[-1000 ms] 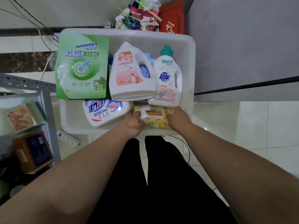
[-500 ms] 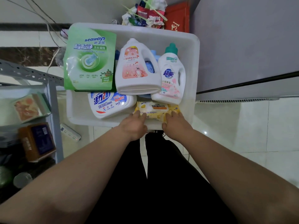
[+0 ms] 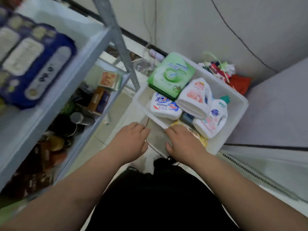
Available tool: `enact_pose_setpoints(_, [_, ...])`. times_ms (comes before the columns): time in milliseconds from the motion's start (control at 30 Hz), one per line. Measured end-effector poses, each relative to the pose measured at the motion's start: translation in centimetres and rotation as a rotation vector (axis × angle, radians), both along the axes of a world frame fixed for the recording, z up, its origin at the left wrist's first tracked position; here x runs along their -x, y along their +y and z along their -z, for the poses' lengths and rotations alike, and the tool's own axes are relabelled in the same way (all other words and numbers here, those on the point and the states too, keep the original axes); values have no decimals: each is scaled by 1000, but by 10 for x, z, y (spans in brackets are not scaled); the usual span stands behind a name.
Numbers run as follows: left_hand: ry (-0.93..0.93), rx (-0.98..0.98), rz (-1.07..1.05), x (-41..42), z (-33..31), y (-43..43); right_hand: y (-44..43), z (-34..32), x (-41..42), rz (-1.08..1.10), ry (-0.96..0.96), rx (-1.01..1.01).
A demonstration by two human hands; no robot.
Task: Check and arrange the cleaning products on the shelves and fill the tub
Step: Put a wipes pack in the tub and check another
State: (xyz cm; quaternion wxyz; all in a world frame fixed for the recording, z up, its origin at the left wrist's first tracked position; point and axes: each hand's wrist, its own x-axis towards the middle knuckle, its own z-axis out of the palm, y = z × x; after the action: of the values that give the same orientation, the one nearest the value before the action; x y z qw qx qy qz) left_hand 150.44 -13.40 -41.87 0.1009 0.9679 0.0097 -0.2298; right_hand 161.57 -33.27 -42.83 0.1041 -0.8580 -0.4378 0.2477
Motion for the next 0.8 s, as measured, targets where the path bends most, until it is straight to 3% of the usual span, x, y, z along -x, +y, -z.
enact_pose_setpoints(300, [-123, -52, -509, 136, -56, 59, 120, -60, 82, -330, -156, -159])
enact_pose_setpoints(600, [-263, -162, -817, 264, -83, 101, 219, -95, 189, -625, -165, -171])
enact_pose_setpoints(800, [-256, -159, -981, 311, -79, 127, 265, -103, 224, -755, -188, -161])
